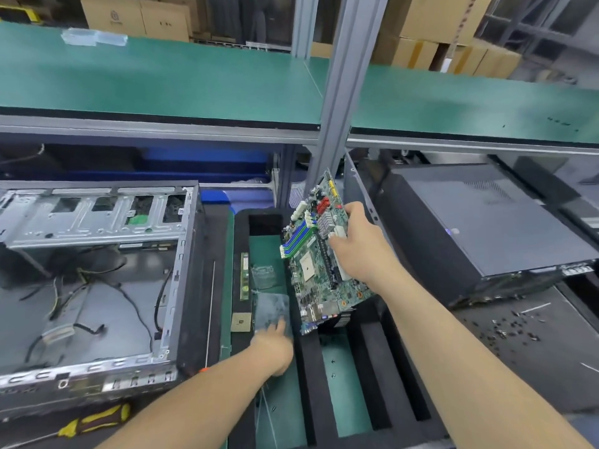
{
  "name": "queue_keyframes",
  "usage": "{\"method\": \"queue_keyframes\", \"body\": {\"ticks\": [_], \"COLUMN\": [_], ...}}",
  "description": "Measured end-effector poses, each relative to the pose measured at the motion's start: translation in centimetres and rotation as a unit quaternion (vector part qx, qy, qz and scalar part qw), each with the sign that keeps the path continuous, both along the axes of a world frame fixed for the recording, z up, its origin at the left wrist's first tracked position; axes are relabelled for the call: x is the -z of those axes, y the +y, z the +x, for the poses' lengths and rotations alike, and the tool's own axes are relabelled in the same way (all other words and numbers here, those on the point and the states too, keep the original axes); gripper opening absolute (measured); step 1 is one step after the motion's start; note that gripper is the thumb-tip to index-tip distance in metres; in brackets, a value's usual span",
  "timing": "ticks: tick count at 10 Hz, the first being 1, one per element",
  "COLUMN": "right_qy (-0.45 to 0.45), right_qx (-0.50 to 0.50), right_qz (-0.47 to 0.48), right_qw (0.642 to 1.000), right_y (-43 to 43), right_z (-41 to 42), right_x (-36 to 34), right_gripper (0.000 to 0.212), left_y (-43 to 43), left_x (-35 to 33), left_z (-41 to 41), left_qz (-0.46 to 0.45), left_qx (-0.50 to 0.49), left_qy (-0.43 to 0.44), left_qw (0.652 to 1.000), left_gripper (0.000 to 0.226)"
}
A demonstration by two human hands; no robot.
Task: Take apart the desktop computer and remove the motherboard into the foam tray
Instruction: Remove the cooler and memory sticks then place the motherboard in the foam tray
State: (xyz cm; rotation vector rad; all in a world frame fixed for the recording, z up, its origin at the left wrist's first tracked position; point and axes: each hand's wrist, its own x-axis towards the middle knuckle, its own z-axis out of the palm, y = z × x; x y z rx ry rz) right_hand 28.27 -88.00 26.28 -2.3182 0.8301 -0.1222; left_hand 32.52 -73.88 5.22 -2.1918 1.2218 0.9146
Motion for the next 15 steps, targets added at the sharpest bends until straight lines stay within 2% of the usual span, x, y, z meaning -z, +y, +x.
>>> {"method": "queue_keyframes", "body": {"ticks": [1, 3, 5, 6, 7, 8, 9, 11, 12, 13, 14, 15], "right_qy": [0.000, 0.007, 0.008, 0.013, 0.018, 0.040, 0.070, 0.107, 0.113, 0.122, 0.128, 0.127], "right_qx": [0.001, -0.002, -0.002, -0.001, -0.006, -0.021, -0.045, -0.073, -0.072, -0.048, -0.024, 0.000], "right_qz": [-0.002, -0.001, -0.002, -0.001, -0.008, -0.010, -0.007, -0.046, -0.056, -0.065, -0.066, -0.070], "right_qw": [1.000, 1.000, 1.000, 1.000, 1.000, 0.999, 0.997, 0.991, 0.989, 0.989, 0.989, 0.989], "right_y": [-0.3, -0.6, -1.0, -0.9, -0.6, 0.3, 2.0, 6.9, 9.2, 11.0, 12.5, 14.0], "right_z": [0.0, 0.1, 0.2, 0.2, 0.3, 0.3, 0.3, -0.5, -1.1, -1.7, -2.0, -2.4], "right_x": [0.2, 0.7, 1.0, 0.9, 0.5, -0.3, -1.1, -0.6, 0.7, 2.5, 4.7, 6.9], "right_gripper": [0.053, 0.054, 0.050, 0.048, 0.045, 0.042, 0.036, 0.034, 0.043, 0.048, 0.058, 0.059], "left_y": [-0.6, -3.1, -5.0, -6.0, -5.4, -4.3, -3.2, -0.6, 1.5, 3.1, 4.2, 5.2], "left_x": [0.5, 0.9, 0.7, -1.1, -3.6, -5.8, -9.7, -14.6, -16.3, -16.5, -15.8, -15.3], "left_z": [1.7, 6.1, 9.4, 10.9, 12.2, 13.9, 14.1, 10.8, 8.4, 7.4, 7.2, 6.9], "left_qz": [-0.024, 0.004, -0.041, -0.109, -0.232, -0.301, -0.411, -0.440, -0.410, -0.391, -0.380, -0.368], "left_qx": [-0.004, 0.023, -0.108, -0.220, -0.346, -0.407, -0.555, -0.592, -0.606, -0.615, -0.604, -0.580], "left_qy": [-0.029, -0.039, -0.028, 0.014, 0.050, 0.057, 0.160, 0.312, 0.381, 0.427, 0.453, 0.478], "left_qw": [0.999, 0.999, 0.993, 0.969, 0.908, 0.861, 0.705, 0.599, 0.565, 0.536, 0.535, 0.547], "left_gripper": [0.092, 0.086, 0.090, 0.058, 0.037, 0.035, 0.035, 0.024, 0.017, 0.028, 0.059, 0.057]}}
